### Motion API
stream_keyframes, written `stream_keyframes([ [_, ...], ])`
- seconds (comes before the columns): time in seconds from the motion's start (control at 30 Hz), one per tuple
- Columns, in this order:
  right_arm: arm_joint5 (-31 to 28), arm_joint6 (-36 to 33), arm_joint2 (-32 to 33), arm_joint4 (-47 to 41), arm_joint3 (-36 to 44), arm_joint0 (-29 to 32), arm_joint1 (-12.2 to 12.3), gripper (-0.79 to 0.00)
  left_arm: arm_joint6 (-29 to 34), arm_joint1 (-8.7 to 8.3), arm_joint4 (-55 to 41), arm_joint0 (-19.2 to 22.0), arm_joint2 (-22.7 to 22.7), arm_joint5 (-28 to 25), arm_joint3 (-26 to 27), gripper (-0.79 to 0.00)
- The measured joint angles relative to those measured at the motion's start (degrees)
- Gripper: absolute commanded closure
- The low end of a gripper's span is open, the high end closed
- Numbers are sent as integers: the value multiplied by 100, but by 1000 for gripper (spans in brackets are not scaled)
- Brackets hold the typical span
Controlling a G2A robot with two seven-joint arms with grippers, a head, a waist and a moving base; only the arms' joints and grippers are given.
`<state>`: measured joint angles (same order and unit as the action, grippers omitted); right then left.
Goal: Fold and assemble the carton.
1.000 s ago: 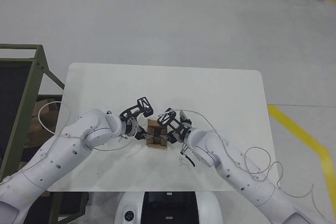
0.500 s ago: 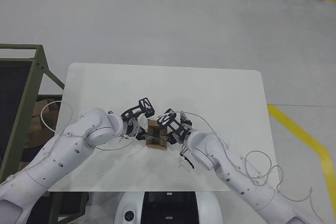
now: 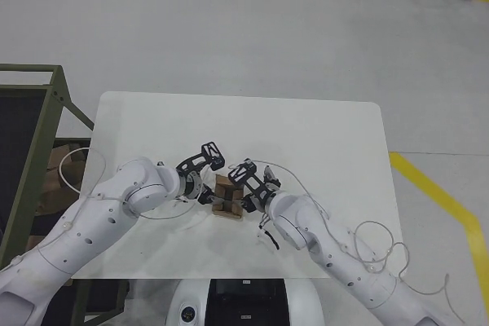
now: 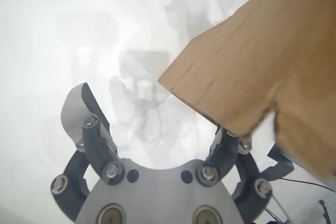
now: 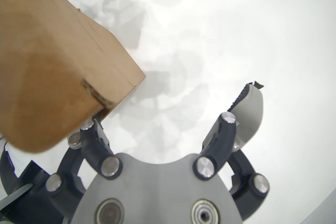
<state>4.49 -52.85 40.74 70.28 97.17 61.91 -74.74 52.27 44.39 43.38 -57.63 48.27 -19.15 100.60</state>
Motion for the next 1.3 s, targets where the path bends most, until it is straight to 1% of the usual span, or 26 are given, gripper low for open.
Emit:
stream_keyframes([
  [0.13,41,-147,6,-77,-15,-27,-43,-779,-14,3,16,-43,63,-38,-8,-785],
  [0.37,64,-260,7,-88,-59,-51,-104,-699,-27,10,42,-98,169,-134,-19,-785],
  [0.4,63,-278,4,-80,-67,-57,-114,-677,-26,11,45,-108,187,-155,-22,-785],
  [0.7,6,-304,23,51,-100,-76,-171,-671,-99,22,96,-173,314,-288,-40,-785],
  [1.07,-114,-13,179,227,-114,-42,-204,-610,-432,20,225,-359,536,-323,43,-785],
  [1.3,-268,70,320,314,-53,4,-205,-699,-567,2,276,-521,716,-388,147,-785],
])
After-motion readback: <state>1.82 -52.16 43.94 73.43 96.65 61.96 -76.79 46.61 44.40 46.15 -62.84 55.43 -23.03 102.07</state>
